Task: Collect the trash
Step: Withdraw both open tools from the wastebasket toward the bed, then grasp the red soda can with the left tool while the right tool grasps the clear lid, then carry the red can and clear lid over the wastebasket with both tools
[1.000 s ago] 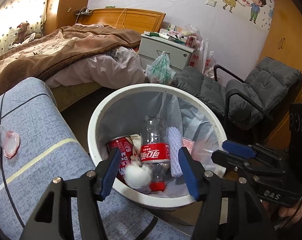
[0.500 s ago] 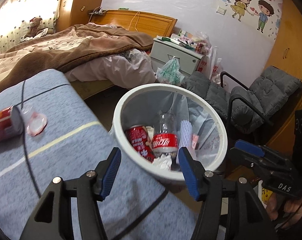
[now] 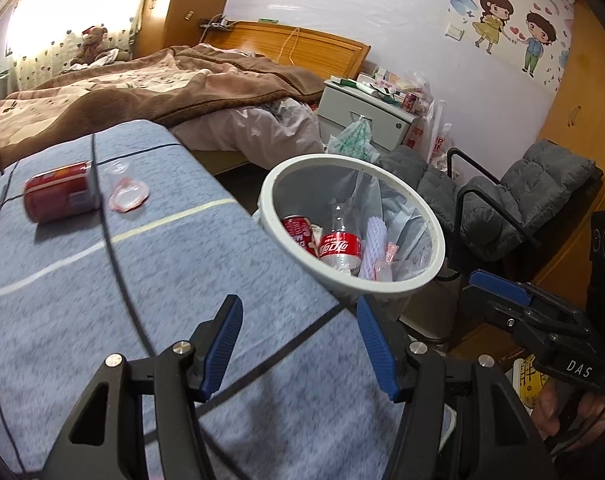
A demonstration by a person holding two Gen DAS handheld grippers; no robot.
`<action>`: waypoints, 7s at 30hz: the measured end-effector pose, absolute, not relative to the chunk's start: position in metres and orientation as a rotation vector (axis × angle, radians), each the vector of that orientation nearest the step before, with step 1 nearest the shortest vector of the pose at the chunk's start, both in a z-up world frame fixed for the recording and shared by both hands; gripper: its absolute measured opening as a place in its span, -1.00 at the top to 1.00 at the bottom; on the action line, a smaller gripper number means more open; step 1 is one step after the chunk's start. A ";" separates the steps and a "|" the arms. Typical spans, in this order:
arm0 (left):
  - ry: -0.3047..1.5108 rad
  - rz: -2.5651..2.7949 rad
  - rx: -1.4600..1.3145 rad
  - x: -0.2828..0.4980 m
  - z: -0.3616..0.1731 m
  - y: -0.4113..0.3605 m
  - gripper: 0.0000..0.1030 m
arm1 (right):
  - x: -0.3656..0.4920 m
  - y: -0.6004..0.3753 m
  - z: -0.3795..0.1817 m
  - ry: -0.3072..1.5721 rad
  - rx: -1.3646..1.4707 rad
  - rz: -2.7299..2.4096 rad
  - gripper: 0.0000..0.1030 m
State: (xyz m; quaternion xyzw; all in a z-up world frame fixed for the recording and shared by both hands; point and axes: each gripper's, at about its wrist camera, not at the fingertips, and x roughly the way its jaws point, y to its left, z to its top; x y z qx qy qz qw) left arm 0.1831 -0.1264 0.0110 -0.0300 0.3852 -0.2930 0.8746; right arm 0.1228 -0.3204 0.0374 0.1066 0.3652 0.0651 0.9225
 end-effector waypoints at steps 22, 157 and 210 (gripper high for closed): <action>0.783 -0.515 -0.115 0.151 0.014 -0.065 -0.20 | 0.116 -0.274 0.036 0.789 0.178 0.220 0.03; 0.729 -0.542 -0.047 0.147 0.039 -0.088 -0.74 | 0.110 -0.288 0.052 0.743 0.175 0.189 0.32; 0.800 -0.753 0.082 0.239 0.005 -0.221 -0.75 | 0.179 -0.391 0.018 0.774 0.213 -0.017 0.32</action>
